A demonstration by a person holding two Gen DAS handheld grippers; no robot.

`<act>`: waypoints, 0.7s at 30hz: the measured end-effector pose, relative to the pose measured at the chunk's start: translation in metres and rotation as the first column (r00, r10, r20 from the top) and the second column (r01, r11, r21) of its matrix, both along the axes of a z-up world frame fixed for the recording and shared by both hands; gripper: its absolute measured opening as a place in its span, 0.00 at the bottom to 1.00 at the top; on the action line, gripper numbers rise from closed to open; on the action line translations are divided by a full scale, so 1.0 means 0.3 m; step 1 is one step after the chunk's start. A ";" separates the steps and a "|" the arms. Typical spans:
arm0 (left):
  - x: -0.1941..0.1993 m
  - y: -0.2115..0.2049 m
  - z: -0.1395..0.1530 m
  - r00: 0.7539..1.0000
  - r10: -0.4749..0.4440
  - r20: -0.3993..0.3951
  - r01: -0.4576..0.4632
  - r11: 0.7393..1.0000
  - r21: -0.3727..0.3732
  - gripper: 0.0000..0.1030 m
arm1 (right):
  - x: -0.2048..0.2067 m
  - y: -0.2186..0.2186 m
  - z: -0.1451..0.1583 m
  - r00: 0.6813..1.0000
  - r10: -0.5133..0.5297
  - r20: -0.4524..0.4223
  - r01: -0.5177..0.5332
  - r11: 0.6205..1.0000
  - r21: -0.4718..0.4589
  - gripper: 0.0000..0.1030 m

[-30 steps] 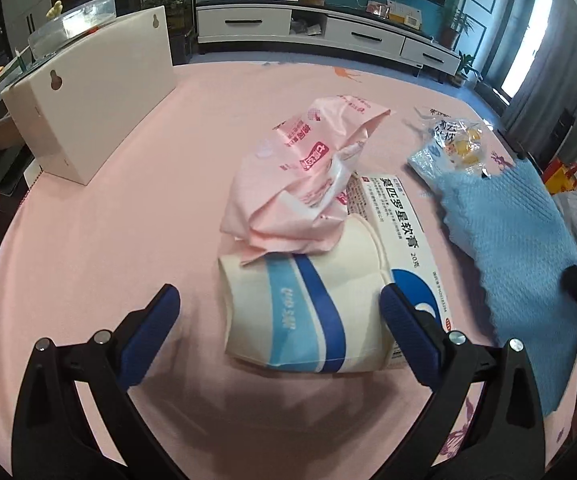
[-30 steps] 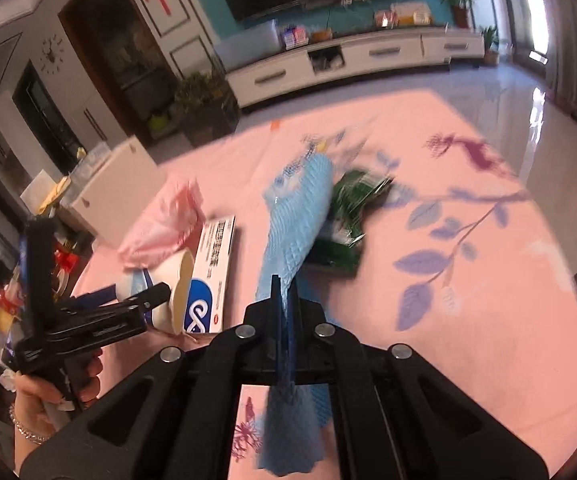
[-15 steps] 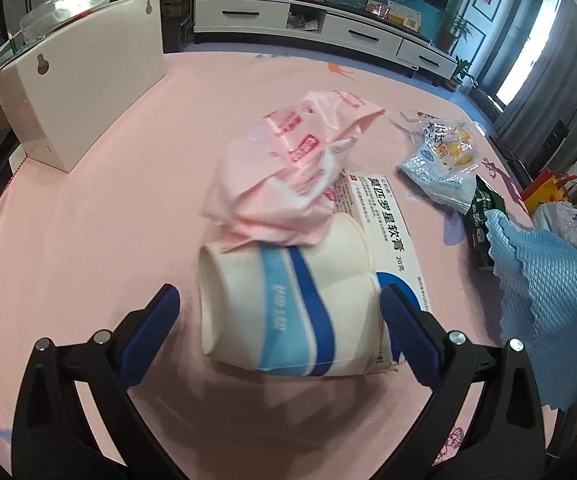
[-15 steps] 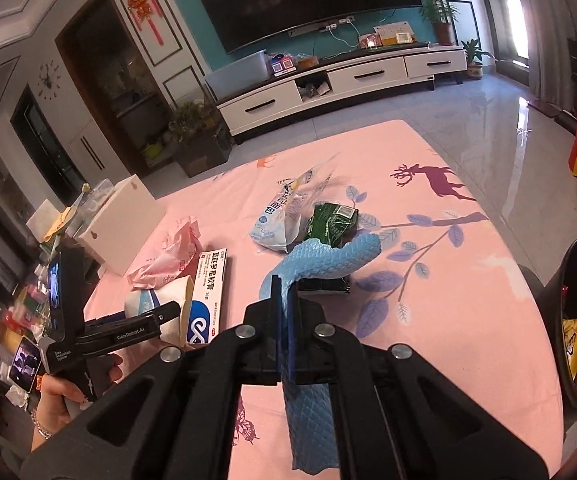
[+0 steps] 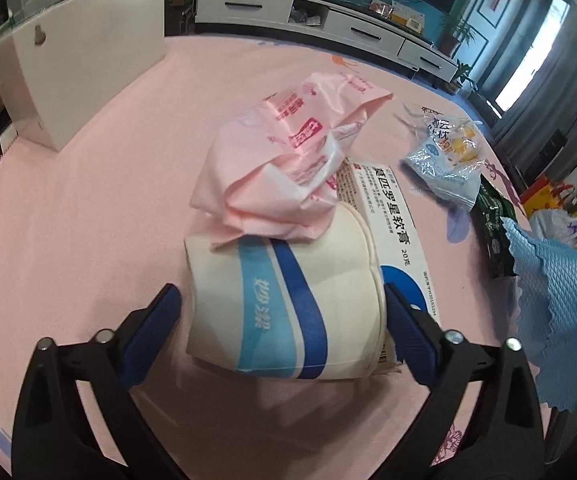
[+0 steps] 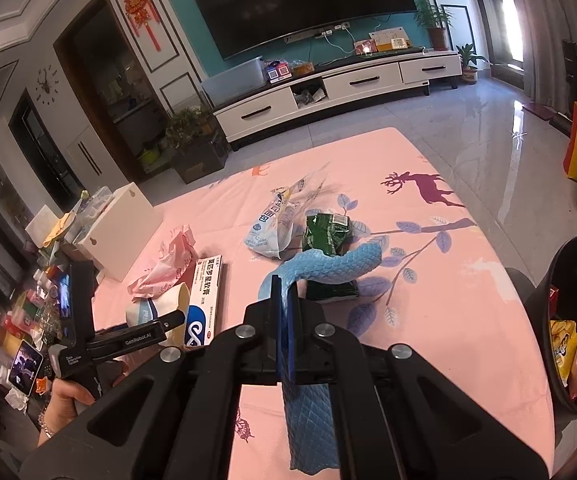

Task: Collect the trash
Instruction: 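Grasp the blue cloth with the right tool while the left tool grasps the white paper cup, then carry the blue cloth and paper cup over the black bin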

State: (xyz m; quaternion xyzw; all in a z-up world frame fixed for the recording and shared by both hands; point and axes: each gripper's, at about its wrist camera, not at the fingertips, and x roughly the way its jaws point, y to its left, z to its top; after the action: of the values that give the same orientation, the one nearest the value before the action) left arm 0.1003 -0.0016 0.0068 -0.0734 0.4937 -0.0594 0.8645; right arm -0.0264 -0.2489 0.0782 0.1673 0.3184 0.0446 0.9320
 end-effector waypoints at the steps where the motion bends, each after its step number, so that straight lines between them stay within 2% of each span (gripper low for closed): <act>1: -0.003 -0.003 0.004 1.000 -0.001 0.015 0.001 1.000 0.013 0.84 | -0.007 -0.001 0.006 1.000 -0.001 0.006 0.001 1.000 0.001 0.03; 3: -0.010 -0.012 0.003 1.000 -0.016 0.010 0.016 0.999 0.029 0.84 | -0.019 -0.004 0.020 1.000 -0.002 0.018 0.002 1.000 -0.001 0.03; 7: -0.040 -0.013 0.021 1.000 -0.006 0.010 0.006 1.000 0.002 0.84 | -0.049 -0.012 0.052 0.999 -0.002 0.045 0.002 1.000 -0.001 0.03; 13: -0.135 -0.013 0.146 0.998 -0.012 0.068 0.014 0.999 -0.032 0.84 | -0.096 -0.042 0.099 0.999 -0.005 0.044 0.005 1.000 0.010 0.03; 21: -0.274 -0.040 0.262 0.991 -0.043 0.129 0.055 0.994 -0.092 0.84 | -0.179 -0.104 0.173 0.993 -0.041 0.108 0.037 0.999 0.037 0.03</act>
State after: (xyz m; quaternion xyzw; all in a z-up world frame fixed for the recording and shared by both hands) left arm 0.0182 -0.0135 0.0852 -0.0985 0.4363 -0.1086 0.8878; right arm -0.0800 -0.2802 0.1300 0.1873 0.2631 0.0410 0.9455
